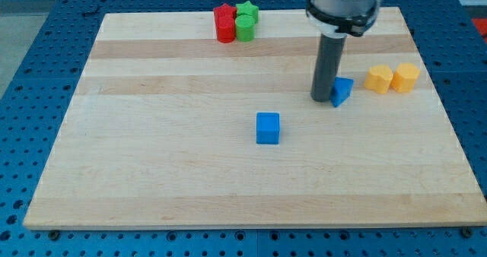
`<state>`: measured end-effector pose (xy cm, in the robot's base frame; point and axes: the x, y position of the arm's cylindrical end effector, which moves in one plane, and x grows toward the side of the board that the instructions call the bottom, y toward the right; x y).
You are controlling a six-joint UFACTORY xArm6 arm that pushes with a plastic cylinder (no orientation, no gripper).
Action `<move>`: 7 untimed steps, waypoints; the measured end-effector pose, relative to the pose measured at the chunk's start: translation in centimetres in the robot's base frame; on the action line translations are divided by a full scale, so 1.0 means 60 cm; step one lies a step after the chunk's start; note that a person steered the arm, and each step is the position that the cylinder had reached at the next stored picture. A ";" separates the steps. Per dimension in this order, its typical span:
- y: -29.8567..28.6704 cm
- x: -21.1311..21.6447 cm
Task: Push blue cube towards blue triangle
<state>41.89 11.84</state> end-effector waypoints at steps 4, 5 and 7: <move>0.067 0.022; 0.053 0.023; -0.015 0.023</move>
<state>43.27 10.96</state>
